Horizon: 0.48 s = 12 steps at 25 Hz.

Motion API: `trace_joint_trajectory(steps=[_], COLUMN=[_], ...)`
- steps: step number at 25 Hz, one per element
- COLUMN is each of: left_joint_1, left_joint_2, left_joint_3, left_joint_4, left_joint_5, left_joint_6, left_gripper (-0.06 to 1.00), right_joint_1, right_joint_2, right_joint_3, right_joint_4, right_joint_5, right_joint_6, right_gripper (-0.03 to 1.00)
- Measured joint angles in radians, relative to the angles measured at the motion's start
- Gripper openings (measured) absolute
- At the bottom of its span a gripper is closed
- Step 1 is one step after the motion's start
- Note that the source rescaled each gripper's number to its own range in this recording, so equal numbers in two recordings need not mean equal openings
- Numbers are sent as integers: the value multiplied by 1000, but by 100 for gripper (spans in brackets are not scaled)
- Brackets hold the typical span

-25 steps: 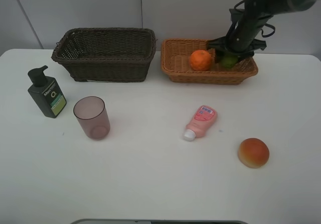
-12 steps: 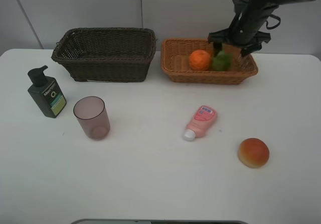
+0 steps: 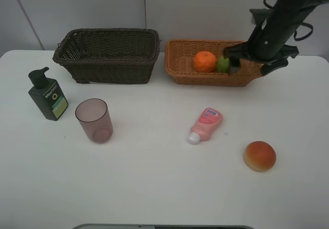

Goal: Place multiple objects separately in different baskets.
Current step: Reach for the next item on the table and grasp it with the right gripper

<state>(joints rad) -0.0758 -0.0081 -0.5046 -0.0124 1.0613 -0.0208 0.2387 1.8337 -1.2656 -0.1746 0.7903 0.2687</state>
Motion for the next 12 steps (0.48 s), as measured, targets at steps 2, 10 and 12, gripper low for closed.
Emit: trace_joint_trajectory(steps=[2, 10, 12], left_joint_1=[0, 0, 0], left_joint_2=[0, 0, 0], left_joint_3=[0, 0, 0], left_joint_4=[0, 0, 0], left_joint_5=[0, 0, 0], left_joint_6=[0, 0, 0], left_gripper=[100, 100, 100], right_joint_1=[0, 0, 0], right_joint_2=[-61, -224, -248], right_joint_3=[86, 334, 367], right_joint_4=[22, 39, 46], right_joint_5=[4, 18, 37], right_joint_6=[0, 16, 29], right_gripper=[80, 80, 80])
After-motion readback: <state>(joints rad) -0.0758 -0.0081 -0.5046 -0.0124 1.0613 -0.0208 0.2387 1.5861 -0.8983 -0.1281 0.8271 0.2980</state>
